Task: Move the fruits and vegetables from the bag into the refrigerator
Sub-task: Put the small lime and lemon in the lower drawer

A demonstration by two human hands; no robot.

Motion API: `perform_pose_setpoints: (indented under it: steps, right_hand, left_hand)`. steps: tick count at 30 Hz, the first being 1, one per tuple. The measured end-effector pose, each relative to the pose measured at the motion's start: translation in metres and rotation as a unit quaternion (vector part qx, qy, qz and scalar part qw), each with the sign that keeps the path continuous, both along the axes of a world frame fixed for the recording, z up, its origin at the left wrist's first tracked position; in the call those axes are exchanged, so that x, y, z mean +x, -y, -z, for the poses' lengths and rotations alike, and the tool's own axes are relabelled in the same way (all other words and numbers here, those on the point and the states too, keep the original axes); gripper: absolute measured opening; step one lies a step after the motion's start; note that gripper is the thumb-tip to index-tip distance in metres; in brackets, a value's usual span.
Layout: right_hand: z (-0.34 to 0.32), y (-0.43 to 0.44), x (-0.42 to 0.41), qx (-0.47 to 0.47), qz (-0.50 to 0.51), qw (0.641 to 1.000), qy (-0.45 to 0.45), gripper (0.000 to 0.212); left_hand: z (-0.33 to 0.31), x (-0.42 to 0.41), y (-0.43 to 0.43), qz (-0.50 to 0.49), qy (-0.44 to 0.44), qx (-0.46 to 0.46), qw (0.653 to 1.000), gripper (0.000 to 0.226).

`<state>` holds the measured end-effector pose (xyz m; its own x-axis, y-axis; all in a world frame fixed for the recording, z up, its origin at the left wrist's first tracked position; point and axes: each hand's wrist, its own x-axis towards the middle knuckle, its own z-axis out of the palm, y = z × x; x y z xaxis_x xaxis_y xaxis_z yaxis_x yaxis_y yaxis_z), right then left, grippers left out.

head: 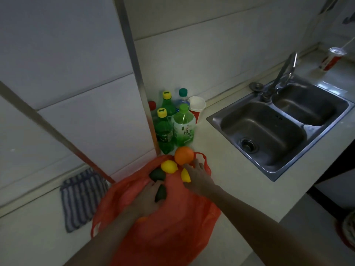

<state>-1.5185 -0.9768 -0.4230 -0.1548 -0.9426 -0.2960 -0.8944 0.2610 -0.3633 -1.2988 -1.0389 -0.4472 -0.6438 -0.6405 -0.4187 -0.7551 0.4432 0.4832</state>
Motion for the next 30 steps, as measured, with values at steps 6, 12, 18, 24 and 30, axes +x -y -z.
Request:
perform_pose_setpoints:
  steps: [6, 12, 18, 24, 30]
  right_hand:
    - [0.014, 0.007, -0.004, 0.011, -0.006, 1.000, 0.011, 0.068]
    - [0.016, 0.007, -0.006, 0.004, -0.042, 0.999, 0.011, 0.064]
    - [-0.002, 0.012, -0.002, -0.015, -0.076, 0.997, 0.024, 0.061]
    - [-0.028, 0.024, 0.019, -0.056, -0.112, 0.991, 0.044, 0.061]
    - [-0.052, 0.037, 0.068, -0.085, -0.205, 0.975, 0.030, 0.058]
  left_hand:
    - [0.003, -0.005, 0.001, -0.019, -0.014, -0.011, 1.000, 0.065]
    - [0.000, -0.002, -0.005, -0.034, -0.026, -0.035, 0.998, 0.060]
    - [-0.025, 0.005, -0.010, -0.072, -0.031, -0.053, 0.995, 0.064]
    - [-0.059, 0.030, -0.013, -0.116, -0.049, -0.114, 0.985, 0.063]
    - [-0.097, 0.078, -0.030, -0.187, -0.072, -0.169, 0.965, 0.060]
